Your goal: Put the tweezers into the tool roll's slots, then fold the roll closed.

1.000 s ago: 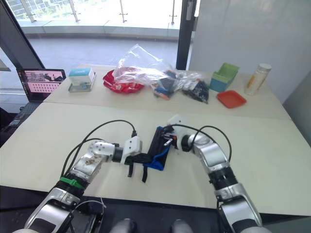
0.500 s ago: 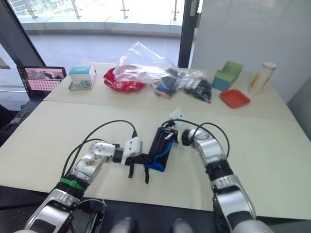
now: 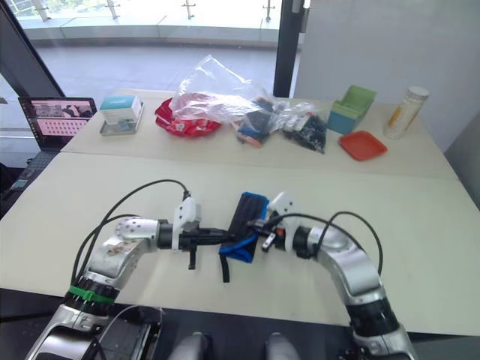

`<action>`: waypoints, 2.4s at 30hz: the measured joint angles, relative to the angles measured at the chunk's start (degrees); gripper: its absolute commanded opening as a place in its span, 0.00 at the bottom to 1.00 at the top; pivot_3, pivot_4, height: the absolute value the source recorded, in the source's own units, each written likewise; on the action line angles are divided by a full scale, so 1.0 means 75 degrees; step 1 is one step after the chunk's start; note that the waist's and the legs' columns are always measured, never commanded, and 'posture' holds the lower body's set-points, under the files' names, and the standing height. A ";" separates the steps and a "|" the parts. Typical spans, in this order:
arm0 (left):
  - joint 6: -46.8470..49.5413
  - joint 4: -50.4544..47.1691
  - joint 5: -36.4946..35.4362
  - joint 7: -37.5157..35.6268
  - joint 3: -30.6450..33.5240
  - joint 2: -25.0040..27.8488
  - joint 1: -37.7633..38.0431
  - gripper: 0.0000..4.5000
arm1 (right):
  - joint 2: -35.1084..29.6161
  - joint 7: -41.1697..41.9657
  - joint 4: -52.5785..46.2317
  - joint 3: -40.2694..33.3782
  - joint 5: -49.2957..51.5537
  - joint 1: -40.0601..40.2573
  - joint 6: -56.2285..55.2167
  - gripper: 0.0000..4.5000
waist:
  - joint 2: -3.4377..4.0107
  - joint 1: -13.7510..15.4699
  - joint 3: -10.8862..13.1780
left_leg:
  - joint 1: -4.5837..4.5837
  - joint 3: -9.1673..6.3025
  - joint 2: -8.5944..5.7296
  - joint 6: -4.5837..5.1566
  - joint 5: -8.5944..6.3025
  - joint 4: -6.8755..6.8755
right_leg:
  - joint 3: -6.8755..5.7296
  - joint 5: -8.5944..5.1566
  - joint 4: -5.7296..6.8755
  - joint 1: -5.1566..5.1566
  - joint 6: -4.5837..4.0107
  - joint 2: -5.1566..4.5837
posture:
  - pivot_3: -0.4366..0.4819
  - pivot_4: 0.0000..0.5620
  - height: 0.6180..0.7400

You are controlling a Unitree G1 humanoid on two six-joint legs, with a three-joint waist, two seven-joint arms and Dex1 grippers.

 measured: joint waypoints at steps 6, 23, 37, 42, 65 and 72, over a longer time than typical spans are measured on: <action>0.0406 -0.0626 -0.0343 0.0185 0.0340 0.0260 0.0468 0.01 | -0.0137 -0.0170 -0.0394 0.0284 -0.0082 0.0436 0.0006 0.00 | -0.0004 0.0021 0.0003 | 0.0003 0.0001 0.0001 -0.0005 0.0003 0.0001 | 0.0000 0.0000 -0.0001 0.0001 0.0001 -0.0001 | 0.48 0.27 0.86; 0.0301 -0.0579 -0.2062 0.0353 0.4417 0.1797 0.2999 0.13 | -0.0907 -0.0262 -0.1871 -0.4101 0.2125 0.3432 0.0296 0.00 | -0.0026 0.0080 0.0018 | 0.0005 0.0010 -0.0001 -0.0006 0.0003 -0.0011 | -0.0002 -0.0001 -0.0011 -0.0002 -0.0002 -0.0013 | 0.48 0.27 0.86; -0.1767 0.1650 -0.1647 -0.0855 0.4982 0.2535 0.4005 1.00 | -0.1601 0.1061 0.1139 -0.6243 0.1482 0.4911 -0.2617 0.95 | -0.0028 0.0012 0.0020 | 0.0050 0.0064 0.0031 -0.0008 0.0004 -0.0017 | 0.0016 -0.0014 -0.0035 0.0016 -0.0018 -0.0006 | 0.48 0.27 0.86; -0.2136 0.2345 -0.1660 -0.1110 0.4990 0.2534 0.3880 1.00 | -0.1602 0.1214 0.1378 -0.6180 0.1334 0.4881 -0.3213 1.00 | -0.0028 0.0015 0.0020 | 0.0050 0.0065 0.0031 -0.0008 0.0003 -0.0019 | 0.0018 -0.0014 -0.0030 0.0016 -0.0018 -0.0005 | 0.48 0.27 0.86; -0.2947 0.3638 -0.1041 -0.0696 0.4696 0.2618 0.3252 1.00 | -0.1609 0.1186 0.1566 -0.5857 0.1201 0.4723 -0.3257 1.00 | -0.0027 0.0020 0.0018 | 0.0057 0.0063 0.0026 -0.0008 0.0004 -0.0015 | 0.0020 -0.0013 -0.0003 0.0016 -0.0019 -0.0007 | 0.48 0.27 0.86; -0.2755 0.3246 -0.1046 -0.0538 0.4700 0.2618 0.3321 1.00 | -0.1615 0.1154 0.1562 -0.5851 0.1277 0.4717 -0.2998 1.00 | -0.0045 0.0067 0.0010 | 0.0091 0.0216 0.0124 -0.0032 -0.0014 0.0003 | 0.0122 -0.0010 0.0024 -0.0097 -0.0024 0.0030 | 0.48 0.27 0.82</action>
